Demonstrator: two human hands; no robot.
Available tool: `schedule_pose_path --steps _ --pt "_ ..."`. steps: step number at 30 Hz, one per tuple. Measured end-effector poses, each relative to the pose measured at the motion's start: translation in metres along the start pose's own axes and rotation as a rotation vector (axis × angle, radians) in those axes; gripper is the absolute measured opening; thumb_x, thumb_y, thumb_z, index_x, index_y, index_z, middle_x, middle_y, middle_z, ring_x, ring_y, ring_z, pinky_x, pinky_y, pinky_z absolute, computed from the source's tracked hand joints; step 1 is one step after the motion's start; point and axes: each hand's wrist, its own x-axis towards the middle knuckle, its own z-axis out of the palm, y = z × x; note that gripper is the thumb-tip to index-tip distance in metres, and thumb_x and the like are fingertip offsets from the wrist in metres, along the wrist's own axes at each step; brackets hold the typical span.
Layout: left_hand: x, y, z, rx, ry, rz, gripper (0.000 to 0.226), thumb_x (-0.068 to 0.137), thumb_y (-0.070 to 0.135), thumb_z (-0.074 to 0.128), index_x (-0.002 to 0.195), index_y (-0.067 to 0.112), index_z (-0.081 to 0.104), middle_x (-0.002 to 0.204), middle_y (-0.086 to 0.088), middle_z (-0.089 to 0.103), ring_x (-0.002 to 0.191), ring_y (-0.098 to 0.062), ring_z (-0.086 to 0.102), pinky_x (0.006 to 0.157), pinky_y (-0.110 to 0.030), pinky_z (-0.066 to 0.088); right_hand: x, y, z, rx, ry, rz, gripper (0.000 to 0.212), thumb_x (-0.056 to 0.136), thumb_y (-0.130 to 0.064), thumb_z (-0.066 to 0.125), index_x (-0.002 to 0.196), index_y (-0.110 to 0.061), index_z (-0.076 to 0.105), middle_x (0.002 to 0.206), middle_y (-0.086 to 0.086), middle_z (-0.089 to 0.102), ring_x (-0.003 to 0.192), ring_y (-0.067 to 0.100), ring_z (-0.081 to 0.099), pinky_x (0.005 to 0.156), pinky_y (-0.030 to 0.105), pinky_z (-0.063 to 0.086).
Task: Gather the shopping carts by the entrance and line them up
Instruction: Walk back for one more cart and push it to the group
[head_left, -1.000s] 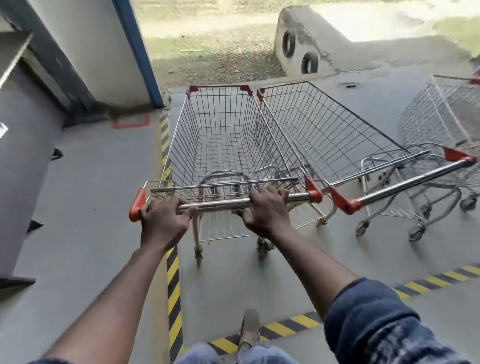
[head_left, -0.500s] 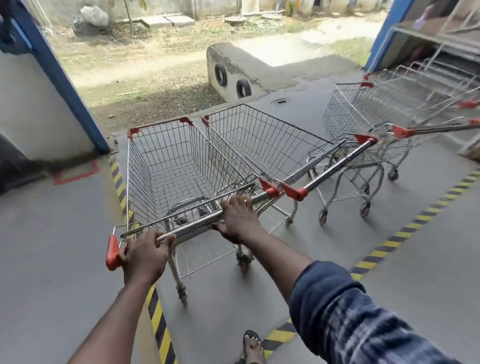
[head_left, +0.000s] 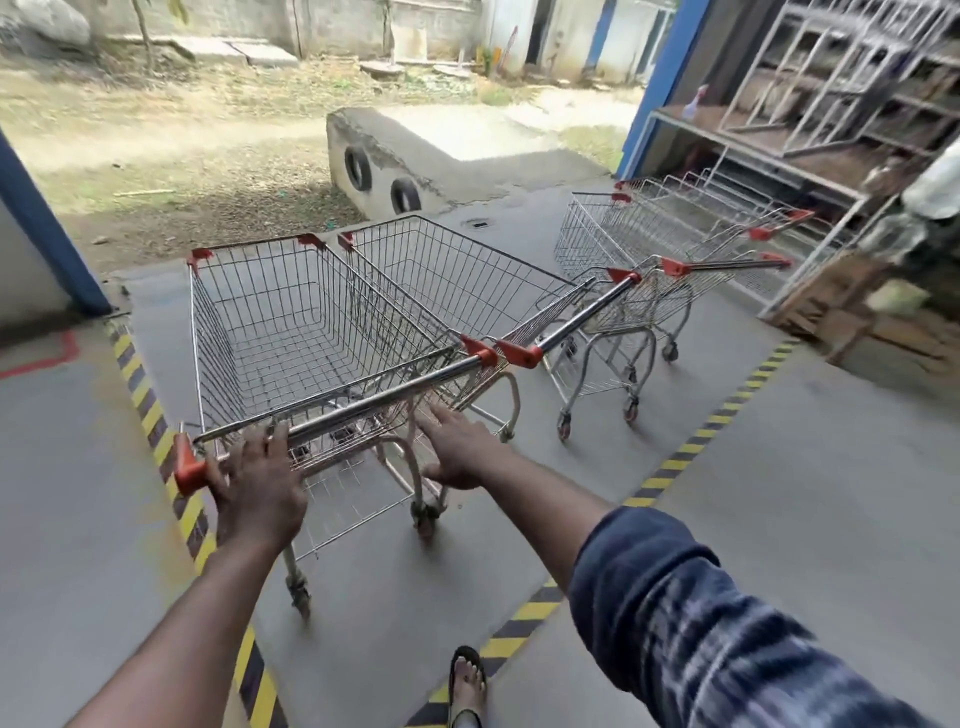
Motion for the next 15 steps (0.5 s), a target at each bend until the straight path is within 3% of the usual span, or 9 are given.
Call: schedule_pose_path --steps 3,5,7,9,11,15 --pt "-0.020 0.011 -0.003 -0.101 -0.055 -0.041 0.077 0.090 0.026 0.066 0.155 0.019 0.025 0.165 -0.007 0.010 0.152 -0.028 0.003 0.117 -0.059 0.013 -0.015 0.002 0.005 0.029 -0.008 0.033 0.078 0.091 -0.039 0.066 0.153 -0.020 0.024 0.165 0.011 0.011 0.149 0.034 0.022 0.116 0.056 0.030" --pt "-0.031 0.016 -0.007 -0.208 -0.081 -0.060 0.073 0.092 0.025 0.066 0.154 0.016 0.028 0.167 -0.003 0.002 0.153 -0.026 0.000 0.118 -0.052 0.022 -0.021 0.001 0.011 0.023 -0.003 0.043 0.071 0.089 -0.039 0.068 0.147 -0.019 0.032 0.159 0.013 0.023 0.143 0.035 0.032 0.111 0.054 0.037" --pt "-0.044 0.021 -0.014 -0.354 -0.111 -0.110 0.072 0.092 0.024 0.067 0.153 0.012 0.031 0.166 -0.004 0.007 0.152 -0.028 0.013 0.116 -0.044 0.027 -0.024 -0.002 0.020 0.024 -0.021 0.034 0.071 0.087 -0.039 0.069 0.145 -0.020 0.033 0.151 0.013 0.032 0.135 0.036 0.040 0.105 0.053 0.042" --pt "-0.061 0.020 -0.021 -0.463 -0.182 -0.228 0.075 0.091 0.027 0.069 0.153 0.010 0.029 0.161 -0.013 0.025 0.146 -0.032 0.028 0.113 -0.042 0.030 -0.027 -0.010 0.029 0.029 -0.051 0.013 0.075 0.087 -0.041 0.070 0.146 -0.019 0.031 0.148 0.014 0.034 0.134 0.037 0.040 0.104 0.053 0.043" --pt "-0.088 0.013 -0.023 -0.439 -0.281 -0.331 0.076 0.090 0.030 0.070 0.152 0.008 0.030 0.154 -0.016 0.036 0.141 -0.033 0.035 0.110 -0.039 0.033 -0.031 -0.018 0.040 0.008 -0.072 -0.028 0.076 0.087 -0.045 0.069 0.146 -0.016 0.033 0.149 0.015 0.034 0.136 0.037 0.039 0.106 0.051 0.041" --pt "-0.159 -0.008 -0.018 -0.385 -0.369 -0.493 0.078 0.090 0.033 0.069 0.153 0.012 0.029 0.155 -0.014 0.037 0.139 -0.032 0.039 0.104 -0.035 0.037 -0.043 -0.034 0.064 0.007 -0.108 -0.144 0.072 0.088 -0.045 0.066 0.145 -0.012 0.036 0.149 0.016 0.036 0.134 0.038 0.042 0.104 0.048 0.042"
